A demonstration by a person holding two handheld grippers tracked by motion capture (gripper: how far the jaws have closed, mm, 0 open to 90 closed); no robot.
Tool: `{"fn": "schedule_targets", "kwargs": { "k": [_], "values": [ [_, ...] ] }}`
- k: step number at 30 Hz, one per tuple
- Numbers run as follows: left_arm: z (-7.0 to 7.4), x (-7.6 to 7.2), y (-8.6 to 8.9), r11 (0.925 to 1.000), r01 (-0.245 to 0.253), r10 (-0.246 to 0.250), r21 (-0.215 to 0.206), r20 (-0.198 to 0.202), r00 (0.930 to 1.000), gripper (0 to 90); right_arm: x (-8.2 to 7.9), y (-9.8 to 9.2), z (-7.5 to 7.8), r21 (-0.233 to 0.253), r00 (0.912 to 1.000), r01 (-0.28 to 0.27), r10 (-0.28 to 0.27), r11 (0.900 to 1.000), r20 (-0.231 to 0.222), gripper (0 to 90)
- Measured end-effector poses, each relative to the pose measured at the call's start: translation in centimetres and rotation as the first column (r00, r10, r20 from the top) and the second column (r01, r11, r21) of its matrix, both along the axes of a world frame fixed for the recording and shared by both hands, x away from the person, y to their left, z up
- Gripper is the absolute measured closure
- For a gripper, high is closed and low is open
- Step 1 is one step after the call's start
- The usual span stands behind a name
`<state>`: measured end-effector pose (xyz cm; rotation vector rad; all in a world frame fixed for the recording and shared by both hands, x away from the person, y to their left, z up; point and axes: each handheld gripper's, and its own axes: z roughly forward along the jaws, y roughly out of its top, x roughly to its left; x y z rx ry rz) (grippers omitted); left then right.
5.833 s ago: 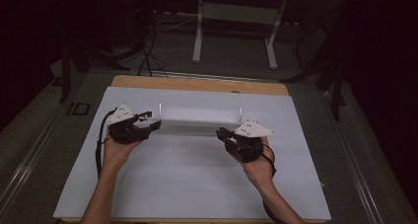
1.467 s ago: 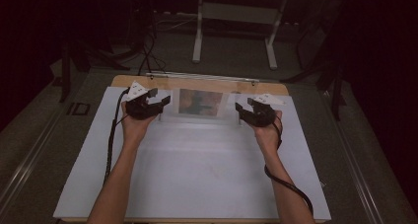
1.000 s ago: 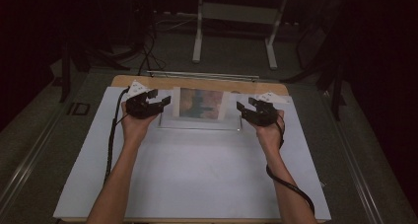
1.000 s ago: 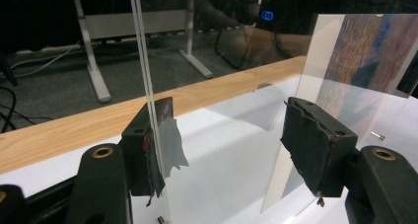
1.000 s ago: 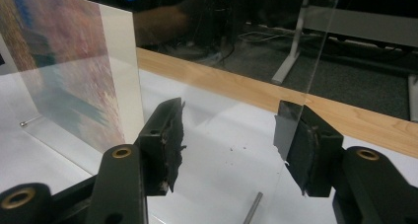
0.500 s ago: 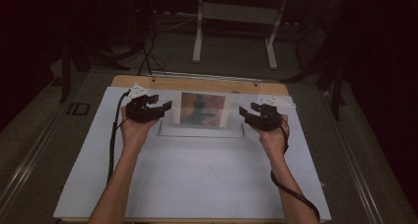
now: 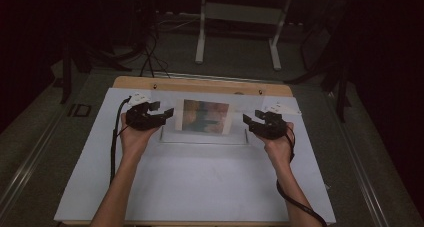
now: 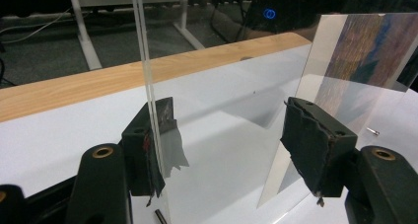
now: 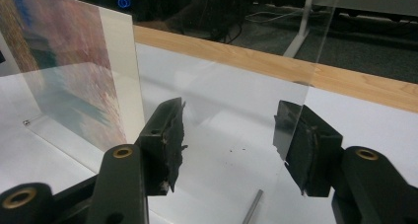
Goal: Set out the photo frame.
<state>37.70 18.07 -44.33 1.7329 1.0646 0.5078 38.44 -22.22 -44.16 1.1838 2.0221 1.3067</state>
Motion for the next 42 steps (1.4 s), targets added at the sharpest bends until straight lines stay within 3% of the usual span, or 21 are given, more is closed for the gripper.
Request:
{"fn": "schedule_targets", "kwargs": {
  "k": [9,17,33,36,39,42],
  "values": [
    [-0.1,-1.0,0.1,1.0000,0.002,-0.002,-0.004,-0.004,1.0000,36.5,-1.0,0.1,-0.2,-0.009,0.9999,-0.003,0.003,1.000,0.011,44.2],
    [-0.2,-0.9,0.1,0.9999,-0.003,0.003,-0.014,-0.005,1.0000,36.4,-0.9,0.0,-0.4,0.002,0.9999,-0.006,0.006,1.000,0.015,44.3],
    [-0.8,-0.2,0.6,0.9973,0.002,-0.003,-0.074,-0.020,0.9998,36.0,-0.5,0.1,-0.4,0.015,1.0000,-0.003,0.003,1.000,-0.005,45.1],
    [-0.9,-0.4,0.6,0.9969,0.000,-0.001,-0.079,-0.010,0.9999,36.1,-0.5,-0.1,-0.6,0.015,0.9997,-0.021,0.021,1.000,0.008,45.0],
    [-1.2,-0.8,0.7,0.9968,0.001,0.001,-0.079,0.024,0.9997,36.9,-0.5,-0.2,-1.0,0.012,0.9993,-0.037,0.037,0.999,-0.006,40.8],
    [-1.3,-0.9,0.7,0.9965,-0.002,0.004,-0.083,0.026,0.9997,37.8,-0.4,-0.2,-1.3,0.016,0.9991,-0.041,0.041,0.999,-0.010,40.2]
  ]
}}
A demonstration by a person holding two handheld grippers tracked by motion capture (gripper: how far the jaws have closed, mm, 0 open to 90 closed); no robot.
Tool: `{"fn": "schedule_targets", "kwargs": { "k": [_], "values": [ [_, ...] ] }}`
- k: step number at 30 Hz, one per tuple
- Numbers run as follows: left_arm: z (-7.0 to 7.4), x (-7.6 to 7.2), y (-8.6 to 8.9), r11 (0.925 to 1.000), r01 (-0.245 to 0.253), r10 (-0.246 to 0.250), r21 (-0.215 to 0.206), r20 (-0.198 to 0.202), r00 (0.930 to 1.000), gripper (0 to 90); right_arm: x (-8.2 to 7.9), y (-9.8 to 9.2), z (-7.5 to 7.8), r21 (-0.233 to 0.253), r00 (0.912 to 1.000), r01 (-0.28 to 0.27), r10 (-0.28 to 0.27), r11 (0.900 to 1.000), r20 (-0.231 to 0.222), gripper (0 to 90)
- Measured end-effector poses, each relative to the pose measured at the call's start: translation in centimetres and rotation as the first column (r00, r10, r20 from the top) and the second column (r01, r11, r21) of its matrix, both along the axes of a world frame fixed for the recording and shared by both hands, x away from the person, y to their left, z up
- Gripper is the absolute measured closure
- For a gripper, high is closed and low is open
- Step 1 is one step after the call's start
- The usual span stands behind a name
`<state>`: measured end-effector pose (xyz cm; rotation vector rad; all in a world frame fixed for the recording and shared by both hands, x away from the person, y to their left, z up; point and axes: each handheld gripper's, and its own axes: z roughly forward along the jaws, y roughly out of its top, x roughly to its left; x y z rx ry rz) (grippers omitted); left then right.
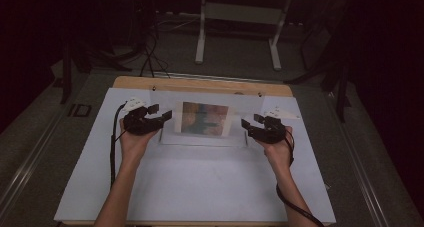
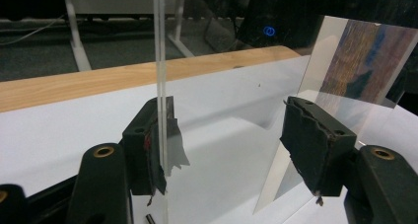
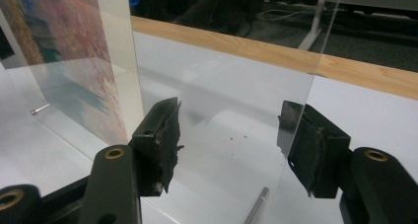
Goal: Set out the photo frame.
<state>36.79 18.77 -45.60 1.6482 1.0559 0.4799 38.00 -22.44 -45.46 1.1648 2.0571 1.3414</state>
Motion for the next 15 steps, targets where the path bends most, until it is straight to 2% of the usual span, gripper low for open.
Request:
{"fn": "schedule_targets", "kwargs": {
  "k": [3,10,14,15],
  "values": [
    [0.22,-0.18,-0.07,1.0000,0.003,-0.003,0.004,-0.020,0.9998,39.2,0.04,-0.05,0.04,-0.004,1.0000,-0.003,0.003,1.000,0.003,42.3],
    [0.18,-0.15,0.03,1.0000,0.008,-0.008,0.000,-0.020,0.9998,39.4,0.02,-0.10,0.03,-0.002,1.0000,-0.003,0.003,1.000,0.002,42.2],
    [0.26,-0.30,-0.08,0.9998,-0.001,0.002,0.017,-0.012,0.9999,38.2,-0.15,-0.18,0.03,-0.007,0.9999,0.010,-0.010,1.000,0.006,41.4],
    [0.32,-0.42,-0.09,0.9993,-0.015,0.015,0.036,-0.006,0.9999,37.3,-0.25,-0.36,0.03,-0.006,0.9999,0.013,-0.013,1.000,0.005,41.4]
  ]
}}
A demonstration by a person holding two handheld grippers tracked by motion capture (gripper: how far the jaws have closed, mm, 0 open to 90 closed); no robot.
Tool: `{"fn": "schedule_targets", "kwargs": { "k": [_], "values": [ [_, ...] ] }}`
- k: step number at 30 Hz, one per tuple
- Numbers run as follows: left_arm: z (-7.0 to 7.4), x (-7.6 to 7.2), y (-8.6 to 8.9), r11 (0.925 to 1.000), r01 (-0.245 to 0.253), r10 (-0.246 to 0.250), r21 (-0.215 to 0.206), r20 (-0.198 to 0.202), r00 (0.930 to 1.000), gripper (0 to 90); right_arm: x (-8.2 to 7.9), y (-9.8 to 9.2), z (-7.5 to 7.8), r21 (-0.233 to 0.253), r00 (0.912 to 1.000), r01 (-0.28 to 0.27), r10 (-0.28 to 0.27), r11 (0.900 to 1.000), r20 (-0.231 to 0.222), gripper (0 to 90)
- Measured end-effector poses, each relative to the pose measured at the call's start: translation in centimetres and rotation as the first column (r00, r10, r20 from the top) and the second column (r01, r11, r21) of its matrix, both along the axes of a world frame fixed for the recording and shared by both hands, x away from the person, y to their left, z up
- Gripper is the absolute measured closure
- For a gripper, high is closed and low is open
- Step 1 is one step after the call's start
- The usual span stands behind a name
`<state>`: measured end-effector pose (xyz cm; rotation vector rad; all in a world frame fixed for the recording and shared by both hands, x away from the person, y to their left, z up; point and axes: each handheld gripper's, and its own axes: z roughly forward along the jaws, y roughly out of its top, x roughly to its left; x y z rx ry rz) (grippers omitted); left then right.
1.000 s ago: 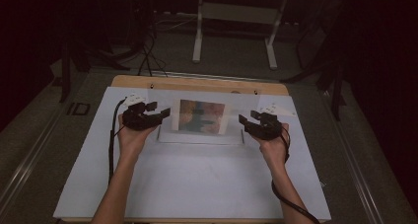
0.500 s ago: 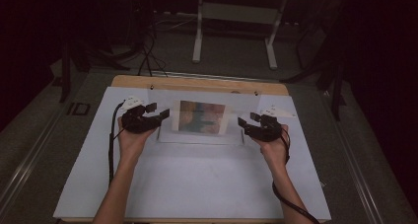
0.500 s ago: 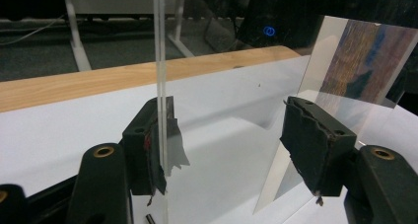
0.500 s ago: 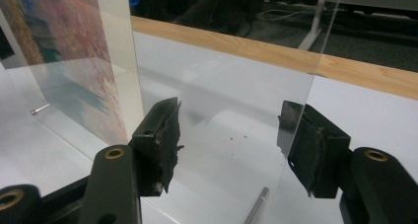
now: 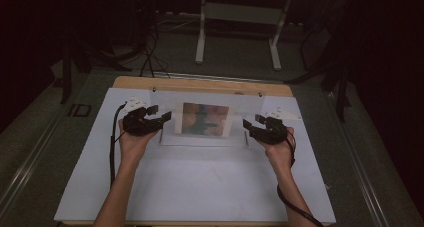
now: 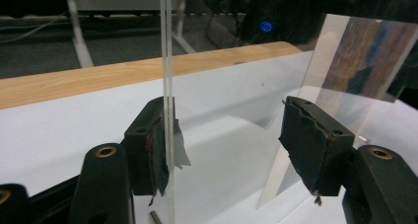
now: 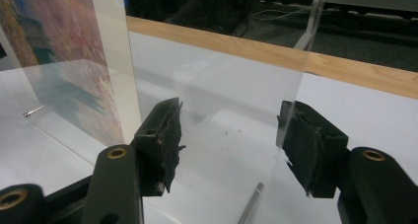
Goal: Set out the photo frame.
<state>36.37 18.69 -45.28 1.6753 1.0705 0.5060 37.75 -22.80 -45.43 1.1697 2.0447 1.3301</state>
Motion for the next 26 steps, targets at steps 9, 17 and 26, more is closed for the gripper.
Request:
{"fn": "schedule_targets", "kwargs": {
  "k": [9,17,26],
  "values": [
    [-0.1,-0.9,1.1,0.9997,-0.020,0.020,-0.017,0.000,0.9998,37.2,-1.2,-1.2,0.2,-0.003,1.0000,0.008,-0.008,1.000,0.005,40.8],
    [-0.2,-2.8,2.4,0.9982,-0.043,0.044,-0.042,0.009,0.9990,37.5,-2.4,-2.0,0.4,-0.019,0.9999,0.012,-0.012,1.000,0.001,40.3],
    [-1.8,-5.0,4.1,0.9918,-0.127,0.127,0.017,-0.026,0.9915,37.1,-3.0,-3.6,0.2,-0.039,0.9989,0.041,-0.042,0.998,-0.018,37.0]
  ]
}}
